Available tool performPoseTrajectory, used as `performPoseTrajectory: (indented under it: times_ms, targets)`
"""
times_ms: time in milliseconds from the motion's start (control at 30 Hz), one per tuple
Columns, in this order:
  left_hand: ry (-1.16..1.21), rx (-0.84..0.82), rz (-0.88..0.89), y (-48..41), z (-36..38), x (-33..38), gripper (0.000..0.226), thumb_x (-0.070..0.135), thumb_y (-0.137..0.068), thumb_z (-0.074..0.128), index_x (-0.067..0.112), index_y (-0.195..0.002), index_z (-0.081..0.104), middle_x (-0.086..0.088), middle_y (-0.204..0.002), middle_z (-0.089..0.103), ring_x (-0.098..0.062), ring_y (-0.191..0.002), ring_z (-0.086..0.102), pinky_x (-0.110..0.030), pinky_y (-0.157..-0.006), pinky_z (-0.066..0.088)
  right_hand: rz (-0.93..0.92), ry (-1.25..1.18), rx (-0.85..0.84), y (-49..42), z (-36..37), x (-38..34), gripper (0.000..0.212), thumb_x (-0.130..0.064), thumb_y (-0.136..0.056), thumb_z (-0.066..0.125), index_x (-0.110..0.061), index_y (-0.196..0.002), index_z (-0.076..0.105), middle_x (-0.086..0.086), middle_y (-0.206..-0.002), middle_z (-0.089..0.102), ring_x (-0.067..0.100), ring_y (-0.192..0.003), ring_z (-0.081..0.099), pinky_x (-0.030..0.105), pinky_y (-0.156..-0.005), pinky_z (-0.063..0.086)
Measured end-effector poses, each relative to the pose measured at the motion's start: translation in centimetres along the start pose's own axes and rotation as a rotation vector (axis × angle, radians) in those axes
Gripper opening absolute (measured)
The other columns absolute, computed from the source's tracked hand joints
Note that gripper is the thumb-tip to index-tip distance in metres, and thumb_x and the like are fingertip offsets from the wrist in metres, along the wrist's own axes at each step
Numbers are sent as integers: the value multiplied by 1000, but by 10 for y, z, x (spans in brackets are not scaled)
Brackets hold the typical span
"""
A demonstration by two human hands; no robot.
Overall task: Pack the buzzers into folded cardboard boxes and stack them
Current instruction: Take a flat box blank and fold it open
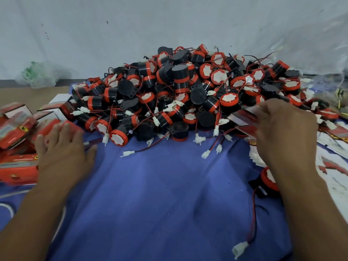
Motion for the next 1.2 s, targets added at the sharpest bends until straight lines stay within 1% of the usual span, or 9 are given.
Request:
performPoseTrajectory:
  times_ms: [133,233,400,533,667,800,933,1100,1200]
  targets:
    - [573,47,125,10,-38,44,59,57,-93,39,14,-130,56,-5,-126,62,-24,-113,57,-40,-91,45,-367,-271,101,19,8,-49,16,15,-79,67,1,-84,73,16,-84,72,36,-78,69,44,-72,59]
    - [1231,-279,45,35,-53,91,69,74,-80,48,39,-139,43,23,-123,64,1,-109,62,-21,-88,49,-424,-568,25,46,26,-80,4,0,-86,70,1,-87,75,10,-94,74,23,-87,71,25,-79,55]
    - [1863,-593,-138,56,-35,120,108,61,-48,92,53,-136,32,5,-139,58,-19,-126,59,-31,-90,56,-353,-1009,-628,69,40,-98,28,-18,-91,72,-12,-119,70,-1,-137,60,4,-128,53,25,-102,47]
    - [1832,-676,-8,58,-26,114,106,23,-65,88,59,-140,22,12,-142,56,-18,-124,61,-27,-86,55,-391,-804,-1072,75,50,-80,89,-42,-78,83,-36,-152,33,-25,-163,6,-9,-148,1,26,-122,20]
    - [1751,-636,55,60,-23,115,109,9,-72,74,52,-148,10,25,-144,50,-18,-119,63,-36,-87,58,-417,-648,-1130,74,56,-65,107,-50,-75,82,-49,-154,10,-39,-156,-12,-14,-143,-15,29,-120,12]
    - [1865,-666,-10,59,-23,110,116,16,-66,78,46,-153,6,11,-136,61,-22,-118,64,-29,-82,56,-406,-584,-1018,69,61,-61,105,-61,-70,81,-44,-153,20,-42,-147,11,-8,-142,6,11,-111,9]
    - [1734,-684,161,59,-35,112,116,41,-70,89,49,-154,9,11,-150,48,-18,-137,48,-42,-101,50,-289,-702,-932,63,58,-63,106,-68,-65,79,-39,-152,26,-30,-137,34,-17,-123,28,-2,-94,26]
    - [1625,-677,324,65,-44,130,70,39,-87,74,32,-147,39,-1,-135,60,-20,-121,61,-23,-91,53,-140,-870,-1032,64,54,-67,107,-51,-62,91,-35,-148,29,-21,-127,41,-6,-117,47,13,-93,46]
    - [1636,-660,298,64,-42,127,80,56,-85,69,24,-151,36,-2,-138,59,-22,-124,59,-24,-91,52,-91,-929,-1059,62,49,-67,93,-52,-59,91,-36,-135,39,-15,-123,51,0,-110,55,19,-89,51]
Point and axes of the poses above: each hand's wrist, its own y-axis away from the middle knuckle, its own z-axis out of the palm, x = y × z, the point moved 1 cm from there along -y, towards the middle knuckle
